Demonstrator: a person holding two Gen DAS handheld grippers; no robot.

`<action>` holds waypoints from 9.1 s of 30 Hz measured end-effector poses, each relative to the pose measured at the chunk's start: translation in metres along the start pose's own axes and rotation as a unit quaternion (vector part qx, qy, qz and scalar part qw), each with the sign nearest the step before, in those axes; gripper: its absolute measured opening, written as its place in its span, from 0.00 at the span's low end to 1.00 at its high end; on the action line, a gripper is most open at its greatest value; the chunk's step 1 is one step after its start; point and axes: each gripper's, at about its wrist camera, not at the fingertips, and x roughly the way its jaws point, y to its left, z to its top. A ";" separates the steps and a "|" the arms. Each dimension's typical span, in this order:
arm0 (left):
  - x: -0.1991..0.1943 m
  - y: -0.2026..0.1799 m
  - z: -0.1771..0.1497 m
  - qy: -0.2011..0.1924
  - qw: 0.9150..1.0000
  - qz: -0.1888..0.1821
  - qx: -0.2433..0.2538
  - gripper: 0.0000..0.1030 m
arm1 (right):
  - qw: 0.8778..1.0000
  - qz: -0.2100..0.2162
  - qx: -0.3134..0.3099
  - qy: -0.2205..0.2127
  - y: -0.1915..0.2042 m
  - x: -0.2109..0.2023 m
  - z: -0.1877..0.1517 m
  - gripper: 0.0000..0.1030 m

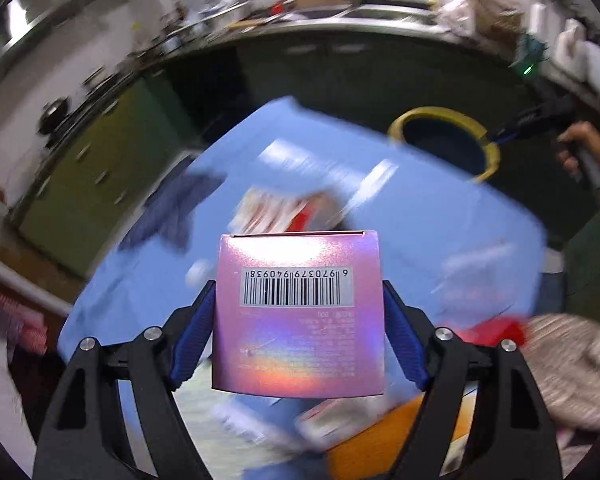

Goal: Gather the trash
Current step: 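Grasp the pink box with the left gripper and drop it into the bin, then grasp the red-and-white milk carton with the right gripper, then carry the milk carton over the bin and release it, then grasp the brown square lid with the left gripper, then carry the brown lid over the bin and release it, then grasp the clear plastic cup with the right gripper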

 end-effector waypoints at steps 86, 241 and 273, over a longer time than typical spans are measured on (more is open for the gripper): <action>0.013 0.174 -0.118 -0.223 0.900 0.108 -0.359 0.91 | 0.884 -0.205 -0.379 0.182 0.415 0.220 0.002 0.50; -0.069 0.073 -0.156 -0.159 0.910 0.010 -0.384 0.86 | 0.962 0.100 -0.251 -0.025 0.145 0.017 -0.151 0.59; -0.055 0.053 -0.185 -0.145 0.911 0.018 -0.385 0.87 | 0.975 0.054 -0.143 -0.161 0.084 -0.040 -0.081 0.06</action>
